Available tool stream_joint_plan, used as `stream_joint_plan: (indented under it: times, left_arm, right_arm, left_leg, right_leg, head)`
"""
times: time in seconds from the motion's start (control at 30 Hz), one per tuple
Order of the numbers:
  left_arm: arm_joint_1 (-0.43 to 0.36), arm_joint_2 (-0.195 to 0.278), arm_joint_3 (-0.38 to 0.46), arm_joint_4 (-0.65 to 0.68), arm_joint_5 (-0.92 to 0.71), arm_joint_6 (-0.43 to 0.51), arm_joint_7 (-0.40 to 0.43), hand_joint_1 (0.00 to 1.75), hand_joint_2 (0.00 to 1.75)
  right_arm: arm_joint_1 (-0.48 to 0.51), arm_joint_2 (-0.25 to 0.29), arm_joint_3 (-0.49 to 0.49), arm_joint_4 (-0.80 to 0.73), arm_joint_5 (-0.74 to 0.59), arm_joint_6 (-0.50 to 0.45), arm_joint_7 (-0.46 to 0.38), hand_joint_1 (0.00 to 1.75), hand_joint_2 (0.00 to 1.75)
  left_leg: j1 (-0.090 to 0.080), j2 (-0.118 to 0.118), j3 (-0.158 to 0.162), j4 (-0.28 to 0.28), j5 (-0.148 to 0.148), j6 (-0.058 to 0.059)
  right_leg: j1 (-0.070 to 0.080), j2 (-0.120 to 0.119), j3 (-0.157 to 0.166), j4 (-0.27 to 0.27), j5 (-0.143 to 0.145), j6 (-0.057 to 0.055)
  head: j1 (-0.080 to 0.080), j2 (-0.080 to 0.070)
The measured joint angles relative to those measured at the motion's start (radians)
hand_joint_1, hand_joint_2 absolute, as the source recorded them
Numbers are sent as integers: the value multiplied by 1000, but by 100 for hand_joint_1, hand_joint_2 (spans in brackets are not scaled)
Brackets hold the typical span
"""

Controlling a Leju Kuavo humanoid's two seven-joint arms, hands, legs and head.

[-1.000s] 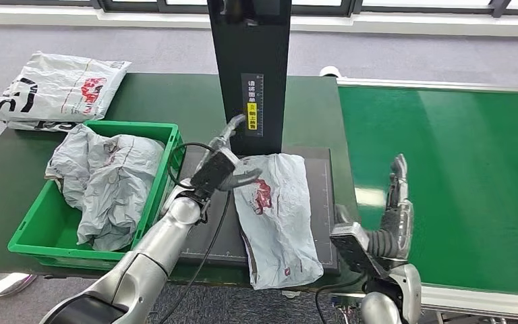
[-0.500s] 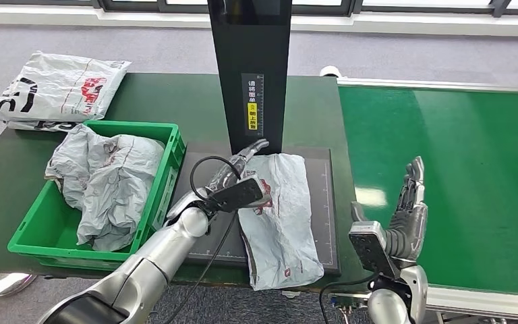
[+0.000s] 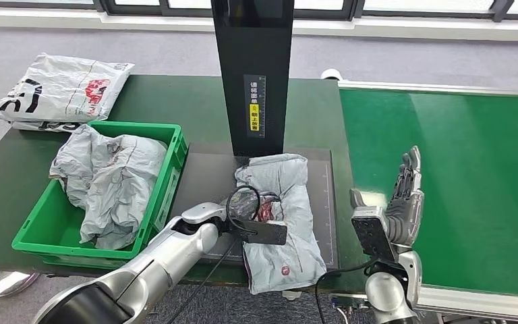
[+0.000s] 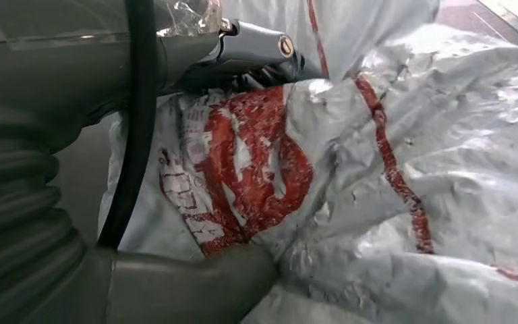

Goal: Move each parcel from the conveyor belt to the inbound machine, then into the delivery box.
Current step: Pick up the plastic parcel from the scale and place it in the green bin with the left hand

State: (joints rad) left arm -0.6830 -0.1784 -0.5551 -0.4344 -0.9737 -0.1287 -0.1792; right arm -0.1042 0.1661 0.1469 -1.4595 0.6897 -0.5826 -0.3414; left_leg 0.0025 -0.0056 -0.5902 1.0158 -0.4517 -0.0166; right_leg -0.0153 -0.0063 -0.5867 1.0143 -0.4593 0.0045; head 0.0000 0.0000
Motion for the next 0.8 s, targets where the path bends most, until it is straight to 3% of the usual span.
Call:
stream_joint_plan:
  times: [0.3,0.53,0.63,0.73,0.8]
  left_arm:
    - [-23,5,-14,22,-14,-38,1,175,175]
    - [-26,6,-13,16,-5,82,-12,175,175]
    - [-7,7,5,-11,58,208,-61,175,175]
    - [21,12,60,-109,156,298,-104,175,175]
    - [35,15,103,-203,218,294,-95,175,175]
  right_arm:
    - [-19,7,0,44,-3,-3,1,0,175]
    - [-13,7,0,47,-15,-19,0,0,175]
    - [1,7,0,36,-15,-22,3,0,175]
    - [27,7,-2,8,-12,-24,7,0,175]
    - [39,7,-6,-5,-10,-27,7,0,175]
  left_leg:
    - [0,1,10,0,-4,-1]
    - [0,1,16,0,-3,-3]
    - [0,2,14,0,-3,-3]
    - [0,2,8,0,-1,-3]
    - [0,1,5,0,-1,-3]
  right_leg:
    - [0,1,14,0,-4,-1]
    - [1,2,12,0,-4,-2]
    - [1,4,9,0,-3,-2]
    - [1,4,3,0,-2,-2]
    - [1,4,1,0,-2,-2]
  head:
    - [0,0]
    - [0,0]
    - [0,0]
    - [0,0]
    - [0,0]
